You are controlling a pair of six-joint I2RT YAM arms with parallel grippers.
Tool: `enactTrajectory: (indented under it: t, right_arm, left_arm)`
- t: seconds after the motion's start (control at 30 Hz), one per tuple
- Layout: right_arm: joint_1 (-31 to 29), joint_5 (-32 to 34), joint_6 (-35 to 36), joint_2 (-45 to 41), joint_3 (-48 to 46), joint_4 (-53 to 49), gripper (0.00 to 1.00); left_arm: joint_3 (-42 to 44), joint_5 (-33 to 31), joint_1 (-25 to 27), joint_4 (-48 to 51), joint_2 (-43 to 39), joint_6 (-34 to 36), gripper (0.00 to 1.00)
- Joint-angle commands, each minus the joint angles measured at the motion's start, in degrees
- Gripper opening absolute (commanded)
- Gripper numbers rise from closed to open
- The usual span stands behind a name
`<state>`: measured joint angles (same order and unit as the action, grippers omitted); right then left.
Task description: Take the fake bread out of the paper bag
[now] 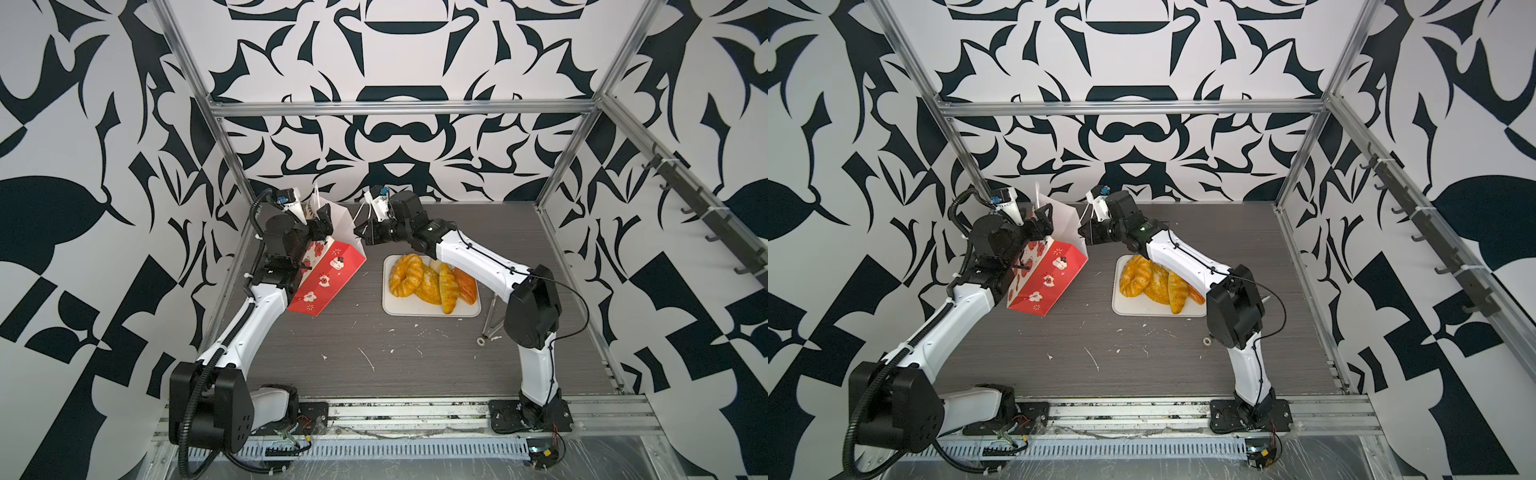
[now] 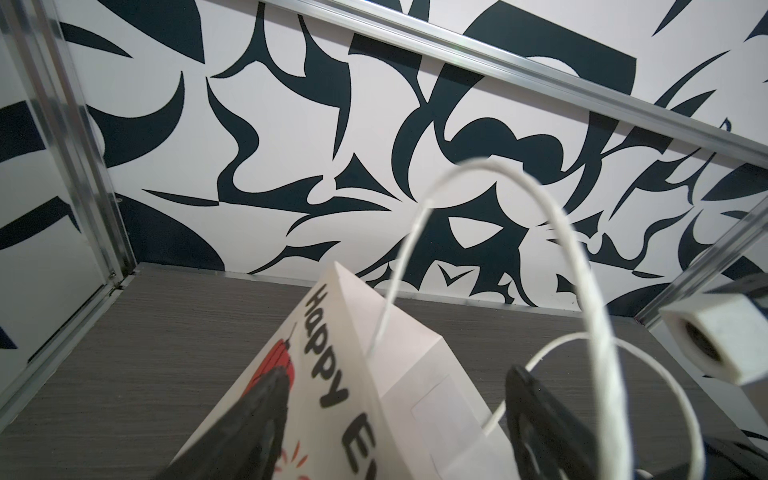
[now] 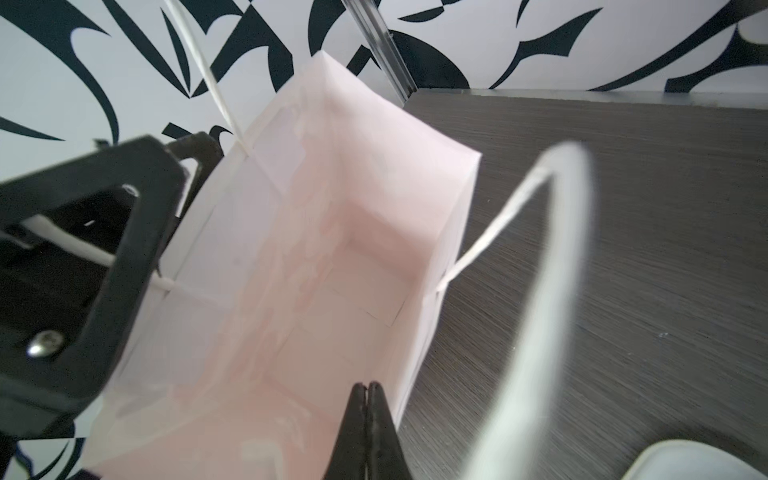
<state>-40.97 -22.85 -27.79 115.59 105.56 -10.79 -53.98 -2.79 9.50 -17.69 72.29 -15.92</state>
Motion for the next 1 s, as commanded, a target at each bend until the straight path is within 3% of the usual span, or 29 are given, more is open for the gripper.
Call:
enactTrajectory:
  t: [0.0, 0.37, 0.57, 0.97]
  right_arm:
    - [-0.2, 3.6, 3.6, -2.4, 3.7, -0.6, 0.00]
    - [-2.4, 13.3, 14.4, -3.2, 10.2, -9.1, 0.00]
    - [-4.0, 22.9, 23.6, -2.9, 16.6, -16.1, 0.00]
    - [-6.4, 27.0, 27.4, 0.1, 20.0, -20.3, 0.00]
  left_arm:
    - [-2.9, 1.3, 0.1, 0.4, -0.9, -1.2, 0.84]
    - [-7.5, 5.4, 0.1, 5.4, -0.6, -4.7, 1.00]
    - [-8.8, 6.2, 0.3, 5.4, 0.2, -5.0, 0.99]
    - [-13.7, 3.5, 2.5, 3.1, 8.1, -8.2, 0.99]
